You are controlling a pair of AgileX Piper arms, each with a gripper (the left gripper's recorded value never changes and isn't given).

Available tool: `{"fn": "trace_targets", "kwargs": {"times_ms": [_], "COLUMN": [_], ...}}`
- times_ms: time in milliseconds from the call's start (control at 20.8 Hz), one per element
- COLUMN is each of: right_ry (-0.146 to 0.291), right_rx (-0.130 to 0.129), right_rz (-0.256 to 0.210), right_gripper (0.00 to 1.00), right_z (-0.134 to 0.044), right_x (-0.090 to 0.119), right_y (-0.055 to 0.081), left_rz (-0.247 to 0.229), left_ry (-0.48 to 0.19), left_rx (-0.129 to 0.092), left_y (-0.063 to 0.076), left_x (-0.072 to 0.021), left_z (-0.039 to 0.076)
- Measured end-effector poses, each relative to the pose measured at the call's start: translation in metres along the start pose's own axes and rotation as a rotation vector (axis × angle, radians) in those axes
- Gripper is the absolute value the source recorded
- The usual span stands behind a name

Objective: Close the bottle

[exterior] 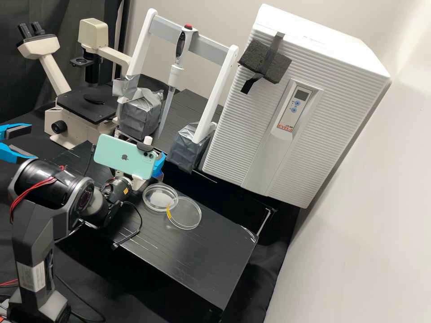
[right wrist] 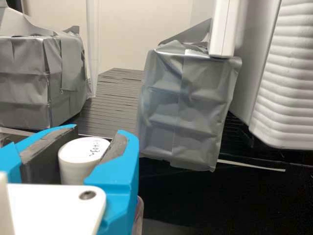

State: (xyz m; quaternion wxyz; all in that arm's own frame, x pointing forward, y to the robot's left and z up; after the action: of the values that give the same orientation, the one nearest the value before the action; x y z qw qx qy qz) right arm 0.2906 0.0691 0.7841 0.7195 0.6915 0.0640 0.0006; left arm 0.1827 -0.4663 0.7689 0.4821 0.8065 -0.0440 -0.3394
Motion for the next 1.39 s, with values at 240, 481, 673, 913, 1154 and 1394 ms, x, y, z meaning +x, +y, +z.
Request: {"fn": "trace_targets", "kwargs": {"times_ms": [240,481,673,913,1154,1394], "right_ry": [-0.001,-0.001,0.005,-0.001,0.011,0.051], "right_rx": [0.001,0.002,0.003,0.002,0.003,0.004], "right_rz": [0.001,0.000,-0.004,-0.010,0.004,0.051], "right_gripper": [1.00,1.00,1.00,1.00,1.00,1.00], "right_z": [0.000,0.000,-0.002,0.000,-0.002,-0.007], "right_x": [0.000,0.000,-0.001,-0.002,-0.009,-0.020], "right_y": [0.000,0.000,-0.002,-0.004,-0.001,0.007], "left_rz": [0.000,0.000,0.000,-0.001,-0.003,0.004], "left_ry": [0.000,0.000,-0.001,-0.004,-0.008,0.000], "left_rx": [0.000,0.000,0.000,0.000,0.001,0.015], "left_y": [0.000,0.000,0.000,0.000,0.000,0.000], "left_x": [0.0000,0.0000,0.0001,0.0003,0.0007,0.0007], "left_z": [0.000,0.000,0.000,0.001,0.001,0.001]}}
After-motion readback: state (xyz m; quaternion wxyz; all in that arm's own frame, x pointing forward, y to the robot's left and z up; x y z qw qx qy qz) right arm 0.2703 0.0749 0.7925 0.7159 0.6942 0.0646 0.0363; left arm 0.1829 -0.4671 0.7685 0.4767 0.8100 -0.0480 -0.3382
